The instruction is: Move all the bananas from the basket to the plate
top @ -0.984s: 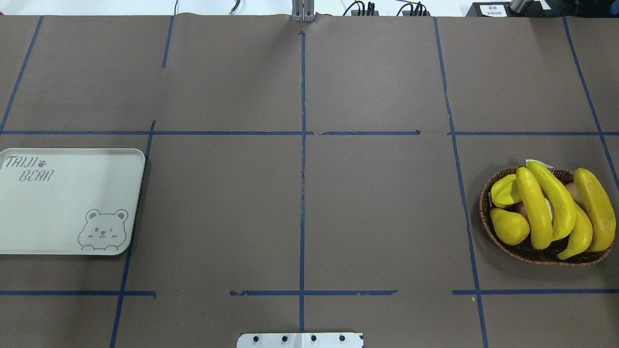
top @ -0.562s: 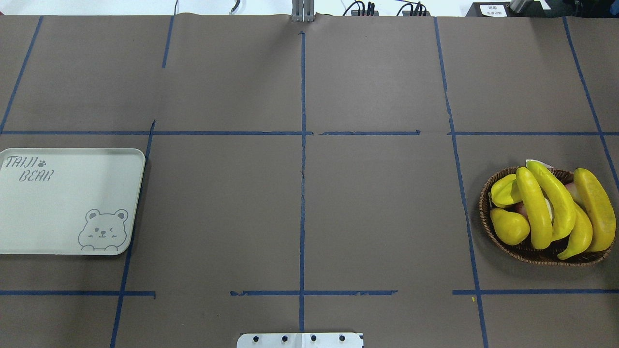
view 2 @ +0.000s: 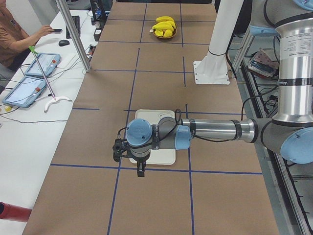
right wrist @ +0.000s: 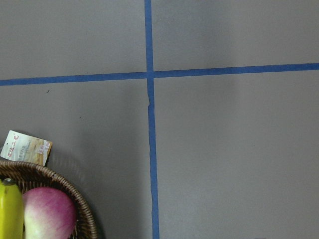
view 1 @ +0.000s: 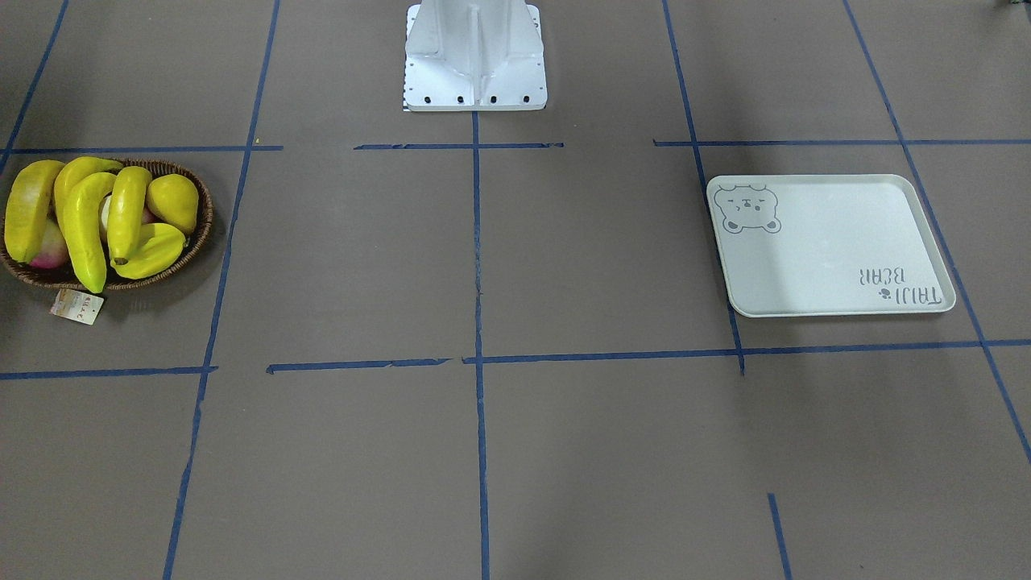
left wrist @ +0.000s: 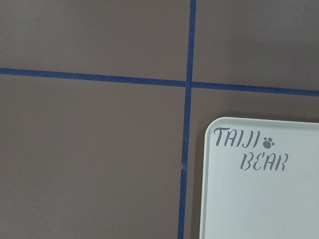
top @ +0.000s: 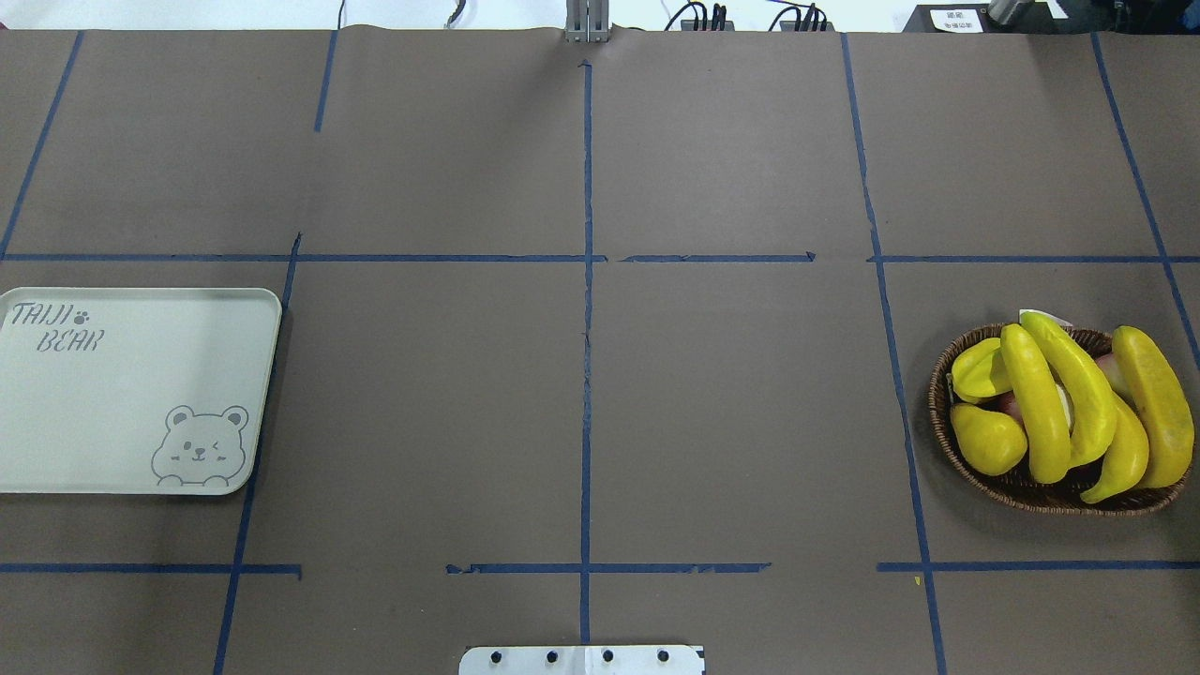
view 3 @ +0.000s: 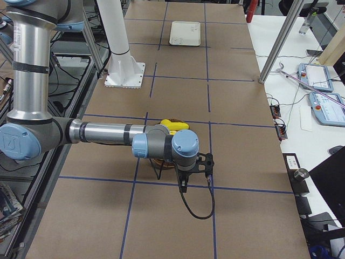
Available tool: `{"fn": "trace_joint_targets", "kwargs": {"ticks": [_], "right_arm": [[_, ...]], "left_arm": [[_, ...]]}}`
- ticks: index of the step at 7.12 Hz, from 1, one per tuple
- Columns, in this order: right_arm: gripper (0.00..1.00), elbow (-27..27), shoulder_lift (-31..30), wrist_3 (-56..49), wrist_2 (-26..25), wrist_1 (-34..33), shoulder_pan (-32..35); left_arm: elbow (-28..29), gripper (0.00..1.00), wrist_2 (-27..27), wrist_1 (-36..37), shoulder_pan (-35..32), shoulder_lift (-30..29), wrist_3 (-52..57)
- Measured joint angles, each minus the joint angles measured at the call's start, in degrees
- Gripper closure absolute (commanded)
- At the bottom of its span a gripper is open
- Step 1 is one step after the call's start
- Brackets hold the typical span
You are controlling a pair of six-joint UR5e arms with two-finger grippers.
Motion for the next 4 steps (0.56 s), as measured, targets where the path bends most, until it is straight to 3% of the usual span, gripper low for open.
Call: {"fn": "trace_joint_targets", "kwargs": {"ticks": [4], "right_arm": [[0.0,0.88,0.42,0.06,0.19,0.03,0.0]], "left_arm": [[-0.18,0.0,-0.01,0.03,0.04,-0.07,-0.1]]}}
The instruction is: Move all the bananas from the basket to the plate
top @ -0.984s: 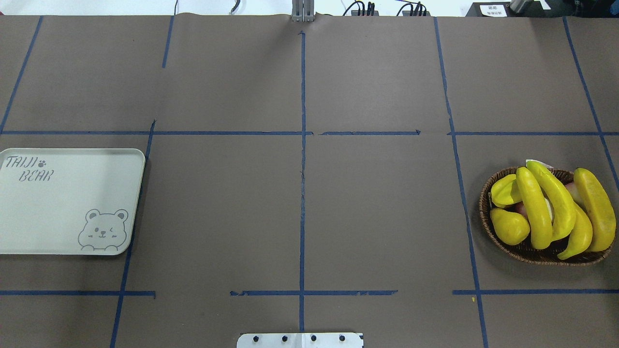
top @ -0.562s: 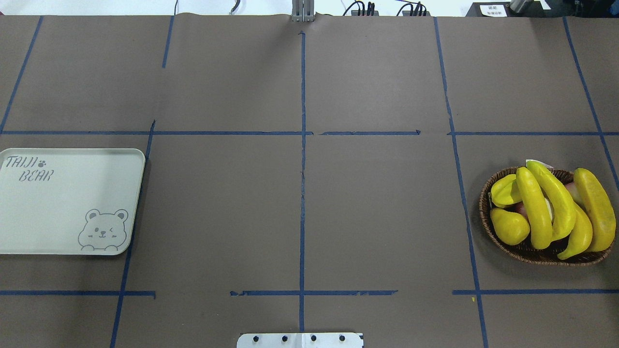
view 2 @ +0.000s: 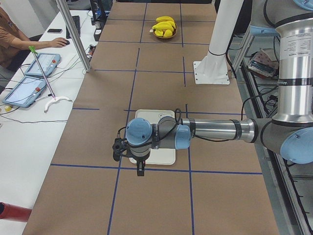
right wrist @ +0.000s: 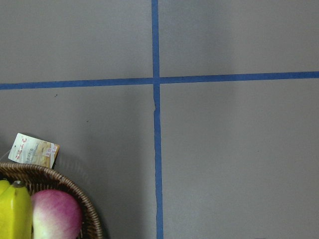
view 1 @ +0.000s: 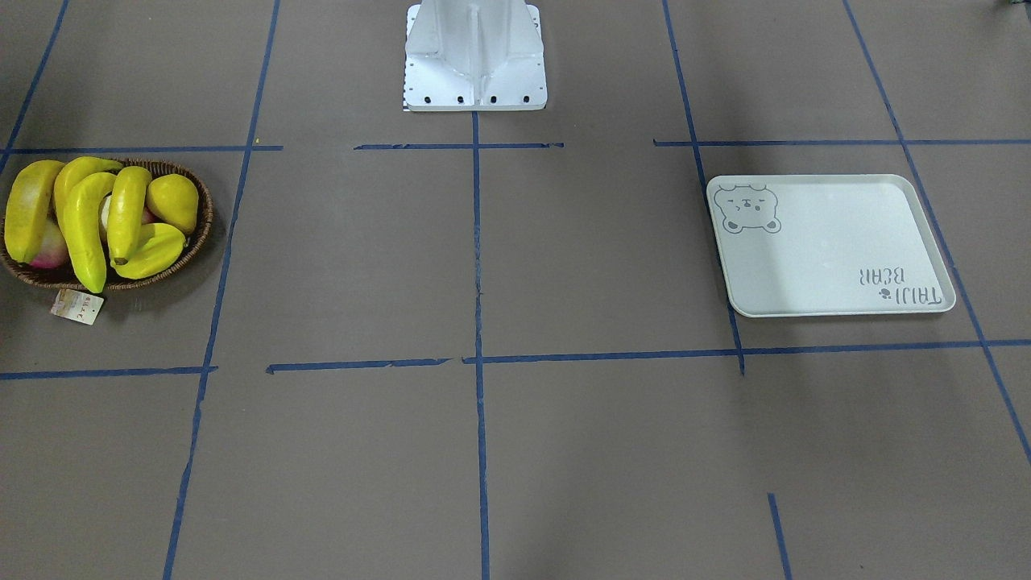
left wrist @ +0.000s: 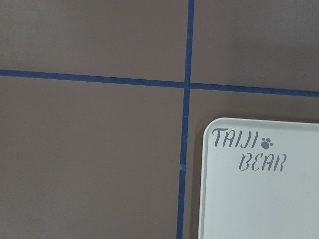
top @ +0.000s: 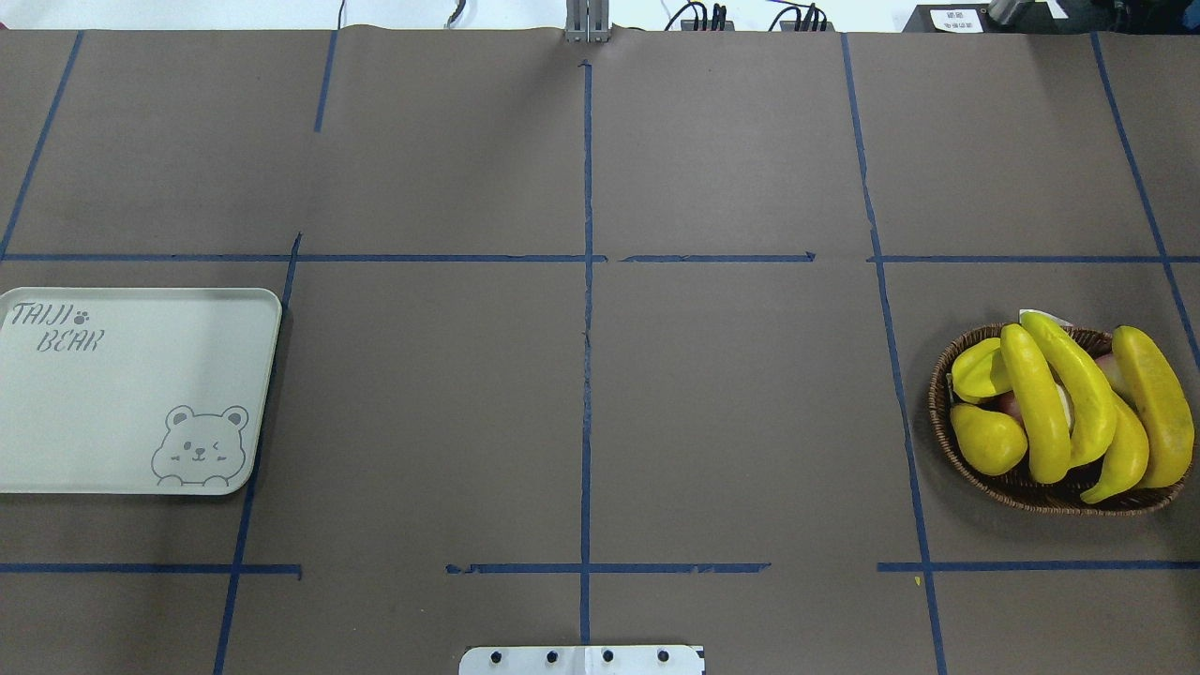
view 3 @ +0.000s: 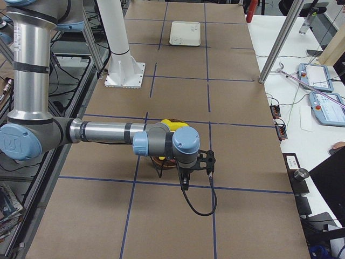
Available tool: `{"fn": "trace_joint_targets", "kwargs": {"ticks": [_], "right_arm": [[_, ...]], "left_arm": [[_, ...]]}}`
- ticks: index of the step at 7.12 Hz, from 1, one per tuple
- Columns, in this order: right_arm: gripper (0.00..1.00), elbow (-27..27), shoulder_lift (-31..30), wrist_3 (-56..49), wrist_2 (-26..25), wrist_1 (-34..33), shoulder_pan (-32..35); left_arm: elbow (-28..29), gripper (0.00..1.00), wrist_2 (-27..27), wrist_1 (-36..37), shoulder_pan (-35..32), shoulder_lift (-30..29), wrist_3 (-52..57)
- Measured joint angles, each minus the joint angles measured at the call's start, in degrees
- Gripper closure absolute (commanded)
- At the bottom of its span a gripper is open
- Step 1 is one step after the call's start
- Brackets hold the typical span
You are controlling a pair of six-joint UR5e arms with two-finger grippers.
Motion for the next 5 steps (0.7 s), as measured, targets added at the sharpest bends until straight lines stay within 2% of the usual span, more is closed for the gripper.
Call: {"fn": "trace_joint_targets", "kwargs": {"ticks": [2,5], "right_arm": [[0.01,2.57,0.12,-0.03,0.42,-0.19,-0.05],[0.01,10.51,-3.44,1.12,1.95,-0.27,-3.84]], "left_arm": [[0.04,0.0,0.08,0.01,0.04,-0.13,-0.06],[0.14,0.0,0.08,-0.05,0.05,-0.06,-0.07]]}}
